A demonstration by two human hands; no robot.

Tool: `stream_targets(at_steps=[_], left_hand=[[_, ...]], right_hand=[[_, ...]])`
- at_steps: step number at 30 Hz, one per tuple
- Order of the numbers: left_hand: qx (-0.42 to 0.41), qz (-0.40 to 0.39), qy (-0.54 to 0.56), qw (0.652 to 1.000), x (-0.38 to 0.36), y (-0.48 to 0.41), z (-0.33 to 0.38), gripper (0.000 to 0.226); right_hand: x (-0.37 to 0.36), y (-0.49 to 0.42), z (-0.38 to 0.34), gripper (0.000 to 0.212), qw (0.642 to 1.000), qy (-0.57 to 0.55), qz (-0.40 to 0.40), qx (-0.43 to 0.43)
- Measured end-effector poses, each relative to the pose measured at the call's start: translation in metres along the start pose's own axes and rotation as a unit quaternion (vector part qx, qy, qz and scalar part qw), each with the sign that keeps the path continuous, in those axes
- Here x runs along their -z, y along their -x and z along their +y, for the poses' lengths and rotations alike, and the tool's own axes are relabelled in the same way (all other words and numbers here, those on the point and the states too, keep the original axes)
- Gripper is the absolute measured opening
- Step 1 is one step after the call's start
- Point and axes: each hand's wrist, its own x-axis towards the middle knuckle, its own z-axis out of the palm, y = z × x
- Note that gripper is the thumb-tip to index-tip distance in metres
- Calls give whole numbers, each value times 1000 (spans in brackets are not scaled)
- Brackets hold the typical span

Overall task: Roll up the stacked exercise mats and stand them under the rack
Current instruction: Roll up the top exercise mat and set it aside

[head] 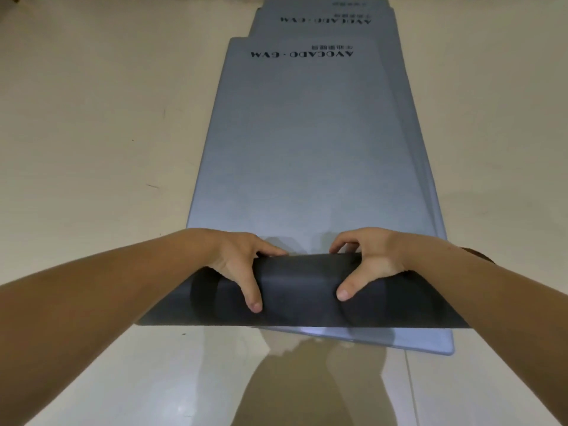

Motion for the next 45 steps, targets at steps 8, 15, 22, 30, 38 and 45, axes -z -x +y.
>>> stream_targets(at_steps=[8,15,22,30,38,45], left_hand=[[-57,299,-211,929,-21,24,-16,117],[-59,278,-269,920,-53,12,-19,124],[-55,190,-232,952,-28,14,-5,107],[-21,53,-142,988,59,-21,7,97],[24,144,-245,958,62,-22,10,137],[15,277,-347,896,-12,-5,16,145]], right_hand=[[15,-18,13,79,999,-30,31,12],[19,-17,4,77,997,-63,-29,-20],[18,-9,-1,86,998,-52,-30,-29],[19,28,-62,58,949,249,188,-40],[-43,-5,-62,157,904,356,191,-139],[6,-14,-41,126,933,309,183,-32]])
